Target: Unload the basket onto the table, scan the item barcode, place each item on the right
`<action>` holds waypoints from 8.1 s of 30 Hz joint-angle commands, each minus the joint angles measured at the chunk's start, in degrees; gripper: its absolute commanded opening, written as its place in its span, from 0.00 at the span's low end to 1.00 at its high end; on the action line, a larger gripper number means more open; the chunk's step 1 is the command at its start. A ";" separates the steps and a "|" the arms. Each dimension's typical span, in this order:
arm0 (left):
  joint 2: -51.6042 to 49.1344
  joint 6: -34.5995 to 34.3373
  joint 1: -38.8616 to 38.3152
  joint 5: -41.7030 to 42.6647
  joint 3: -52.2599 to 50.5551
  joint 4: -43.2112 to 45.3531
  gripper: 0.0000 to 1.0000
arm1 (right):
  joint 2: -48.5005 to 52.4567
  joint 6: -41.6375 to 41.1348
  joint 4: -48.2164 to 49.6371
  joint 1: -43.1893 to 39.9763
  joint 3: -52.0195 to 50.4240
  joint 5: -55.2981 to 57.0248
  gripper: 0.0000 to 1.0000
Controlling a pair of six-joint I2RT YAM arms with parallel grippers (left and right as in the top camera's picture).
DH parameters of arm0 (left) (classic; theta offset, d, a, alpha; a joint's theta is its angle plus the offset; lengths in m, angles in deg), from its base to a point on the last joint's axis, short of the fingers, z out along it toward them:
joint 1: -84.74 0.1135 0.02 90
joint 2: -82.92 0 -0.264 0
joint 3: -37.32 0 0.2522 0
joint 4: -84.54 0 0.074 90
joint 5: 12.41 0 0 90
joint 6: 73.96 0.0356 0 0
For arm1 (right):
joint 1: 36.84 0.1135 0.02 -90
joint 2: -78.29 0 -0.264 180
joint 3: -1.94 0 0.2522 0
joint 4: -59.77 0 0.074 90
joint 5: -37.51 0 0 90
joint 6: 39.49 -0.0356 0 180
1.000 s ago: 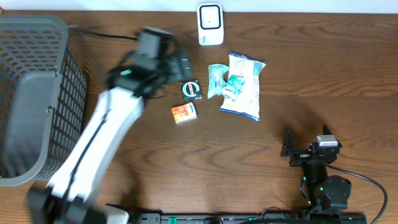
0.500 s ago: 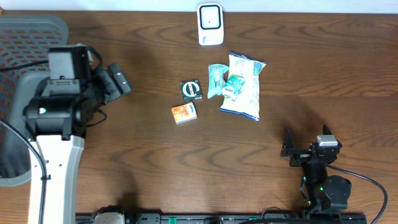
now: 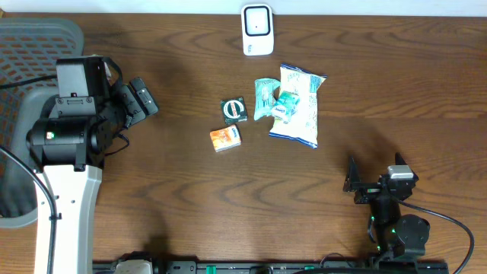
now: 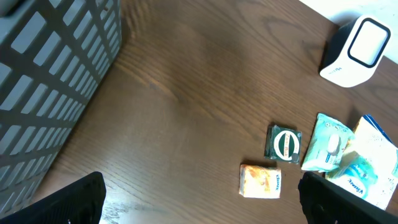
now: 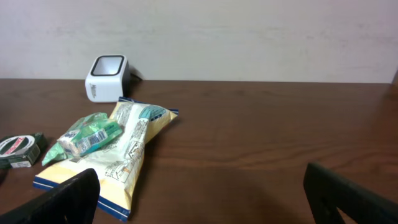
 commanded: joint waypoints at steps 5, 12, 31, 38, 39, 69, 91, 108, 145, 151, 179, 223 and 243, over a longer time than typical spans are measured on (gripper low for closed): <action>0.02 0.76 0.35 -0.50 0.50 -0.15 0.98 | -0.15 0.81 -0.24 0.33 -0.09 0.24 0.99; 0.02 0.76 0.35 -0.52 0.50 -0.15 0.98 | -0.15 0.85 -0.09 0.33 -0.09 0.35 0.99; 0.02 0.76 0.35 -0.52 0.50 -0.15 0.98 | -0.15 -29.44 42.66 0.37 -0.09 -19.26 0.99; 0.02 0.76 0.35 -0.52 0.52 -0.15 0.98 | 1.49 -27.39 49.37 0.37 5.49 -10.47 0.99; 0.02 0.76 0.35 -0.52 0.52 -0.15 0.98 | 2.80 -25.75 47.04 0.37 7.54 -10.78 0.99; 0.02 0.76 0.35 -0.52 0.52 -0.15 0.98 | 88.39 -18.53 -4.72 1.66 69.20 -78.40 0.96; 0.02 0.76 0.35 -0.52 0.50 -0.15 0.98 | 91.80 -17.42 -34.47 24.68 69.20 -9.68 0.99; 0.02 0.76 0.35 -0.52 0.50 -0.15 0.98 | 91.73 -17.44 -32.92 25.16 69.24 -21.20 0.99; 0.02 0.76 0.35 -0.52 0.52 -0.15 0.98 | 105.02 -26.84 -13.97 14.21 69.22 -21.05 0.86; 0.02 0.76 0.35 -0.52 0.50 -0.15 0.98 | 106.09 -29.44 -13.60 14.25 69.22 -20.39 0.82; 0.02 0.76 0.35 -0.52 0.50 -0.15 0.98 | 111.93 -20.61 -6.91 25.62 69.81 -24.79 0.37; 0.02 0.76 0.35 -0.52 0.50 -0.15 0.98 | 104.17 -13.33 -19.63 3.30 65.85 -17.70 0.95; 0.02 0.76 0.35 -0.52 0.52 -0.15 0.98 | 104.21 -23.47 -4.98 8.50 55.71 -17.75 0.88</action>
